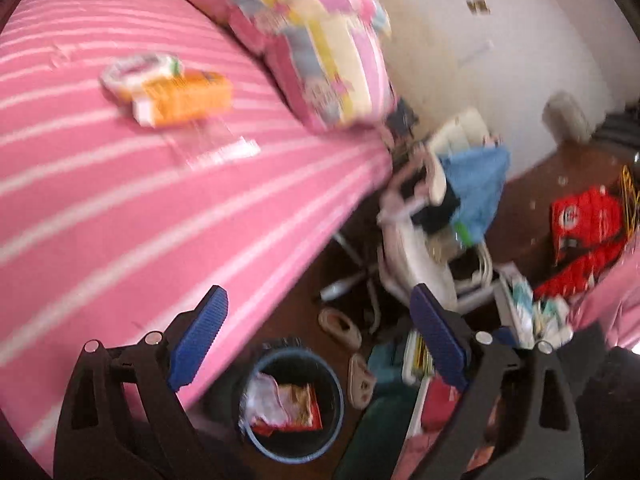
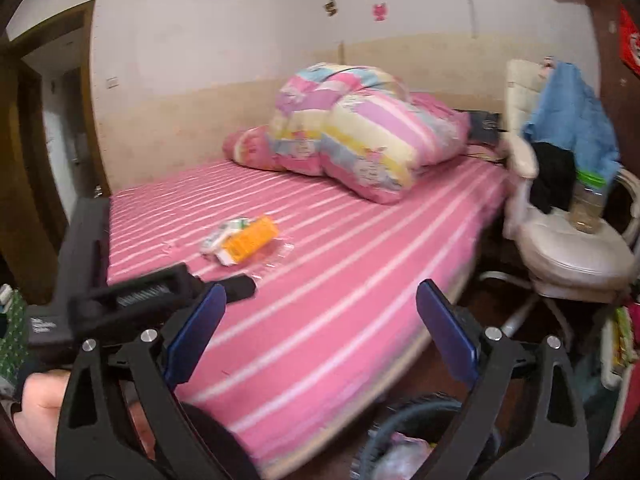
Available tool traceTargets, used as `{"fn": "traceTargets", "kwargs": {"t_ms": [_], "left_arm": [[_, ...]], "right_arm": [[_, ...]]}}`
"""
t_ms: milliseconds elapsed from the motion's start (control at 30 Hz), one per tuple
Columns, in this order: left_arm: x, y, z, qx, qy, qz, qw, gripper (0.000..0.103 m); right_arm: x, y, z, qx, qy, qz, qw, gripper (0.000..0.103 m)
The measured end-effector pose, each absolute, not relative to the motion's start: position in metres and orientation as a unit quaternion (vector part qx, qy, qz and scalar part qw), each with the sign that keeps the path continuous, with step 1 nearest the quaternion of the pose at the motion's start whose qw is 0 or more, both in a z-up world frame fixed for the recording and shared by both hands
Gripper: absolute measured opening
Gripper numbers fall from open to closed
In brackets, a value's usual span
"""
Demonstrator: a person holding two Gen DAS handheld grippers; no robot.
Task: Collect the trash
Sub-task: 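Move both open tools back to the orange box and clear bag on the bed, then grasp the orange medicine box with the left tool while the right tool grasps the clear plastic bag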
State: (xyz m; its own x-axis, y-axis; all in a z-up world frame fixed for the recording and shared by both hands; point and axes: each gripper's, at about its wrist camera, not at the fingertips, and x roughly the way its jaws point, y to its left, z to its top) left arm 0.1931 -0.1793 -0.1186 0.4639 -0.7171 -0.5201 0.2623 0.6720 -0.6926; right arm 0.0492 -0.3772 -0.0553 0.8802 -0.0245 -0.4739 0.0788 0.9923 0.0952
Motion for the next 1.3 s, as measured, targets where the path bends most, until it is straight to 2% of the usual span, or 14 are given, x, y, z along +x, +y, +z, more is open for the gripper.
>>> {"fn": "traceTargets", "kwargs": {"t_ms": [133, 400, 700, 1067, 1133, 1200, 1233, 1267, 1300], "left_arm": [[0.218, -0.136, -0.123, -0.291, 0.412, -0.273, 0.819, 0.090], [0.282, -0.078, -0.179, -0.324, 0.423, -0.229, 0.815, 0.090], [0.376, -0.077, -0.218, -0.360, 0.434, -0.245, 0.789, 0.090], [0.459, -0.089, -0.248, -0.445, 0.441, -0.268, 0.732, 0.089], [0.464, -0.092, -0.249, -0.448, 0.441, -0.272, 0.729, 0.083], [0.470, -0.094, -0.255, -0.454, 0.447, -0.280, 0.718, 0.060], [0.472, -0.095, -0.260, -0.458, 0.452, -0.281, 0.712, 0.054], [0.474, -0.096, -0.264, -0.464, 0.454, -0.286, 0.705, 0.046], [0.473, -0.096, -0.267, -0.469, 0.454, -0.288, 0.700, 0.042]], "right_arm": [[0.089, -0.350, -0.060, 0.072, 0.255, -0.002, 0.964, 0.095], [0.181, -0.331, -0.108, 0.171, 0.305, -0.001, 0.937, 0.095], [0.277, -0.363, -0.185, 0.293, 0.377, 0.010, 0.879, 0.095], [0.352, -0.378, -0.222, 0.347, 0.406, 0.025, 0.845, 0.095], [0.361, -0.380, -0.227, 0.353, 0.405, 0.028, 0.843, 0.095], [0.367, -0.380, -0.230, 0.353, 0.403, 0.029, 0.844, 0.094], [0.369, -0.380, -0.230, 0.354, 0.401, 0.029, 0.845, 0.092], [0.370, -0.379, -0.230, 0.354, 0.400, 0.031, 0.845, 0.083], [0.371, -0.380, -0.232, 0.354, 0.402, 0.034, 0.844, 0.063]]}}
